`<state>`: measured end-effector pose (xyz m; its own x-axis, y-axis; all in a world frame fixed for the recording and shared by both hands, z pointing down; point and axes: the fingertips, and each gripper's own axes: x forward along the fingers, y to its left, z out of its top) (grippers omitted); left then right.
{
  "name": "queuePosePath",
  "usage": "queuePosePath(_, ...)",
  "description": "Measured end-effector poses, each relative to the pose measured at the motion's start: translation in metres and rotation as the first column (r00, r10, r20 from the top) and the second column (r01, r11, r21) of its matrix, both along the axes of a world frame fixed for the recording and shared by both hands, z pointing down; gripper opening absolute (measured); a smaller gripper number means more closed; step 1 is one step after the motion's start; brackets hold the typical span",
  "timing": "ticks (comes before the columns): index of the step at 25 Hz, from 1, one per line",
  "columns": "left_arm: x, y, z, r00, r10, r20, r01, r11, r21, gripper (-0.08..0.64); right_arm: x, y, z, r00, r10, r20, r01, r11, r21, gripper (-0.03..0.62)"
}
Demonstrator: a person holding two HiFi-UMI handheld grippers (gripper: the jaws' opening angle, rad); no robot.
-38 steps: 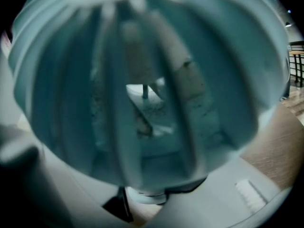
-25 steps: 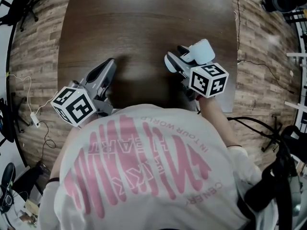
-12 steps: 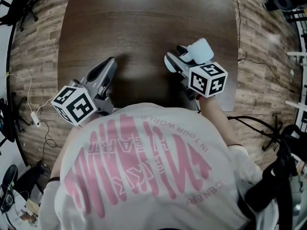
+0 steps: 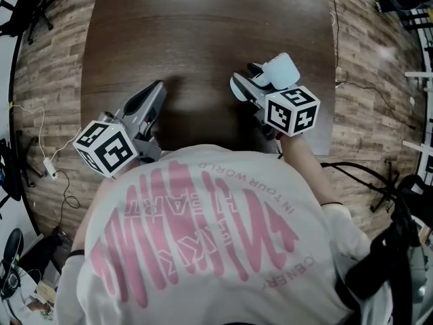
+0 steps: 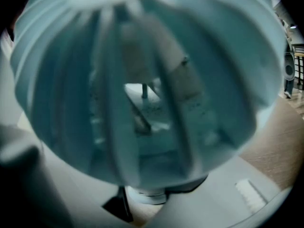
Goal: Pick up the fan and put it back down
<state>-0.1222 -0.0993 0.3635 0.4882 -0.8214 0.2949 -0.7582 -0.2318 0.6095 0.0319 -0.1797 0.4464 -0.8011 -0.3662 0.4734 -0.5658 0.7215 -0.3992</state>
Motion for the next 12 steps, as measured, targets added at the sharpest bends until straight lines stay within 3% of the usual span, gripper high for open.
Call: queuePosePath(12, 0.0007, 0.0029, 0.0019, 1.0, -0.002, -0.005, 0.002, 1.0, -0.004, 0.015, -0.0023, 0.002, 0.0019, 0.999, -0.025, -0.033, 0.026, 0.999, 0.027, 0.206)
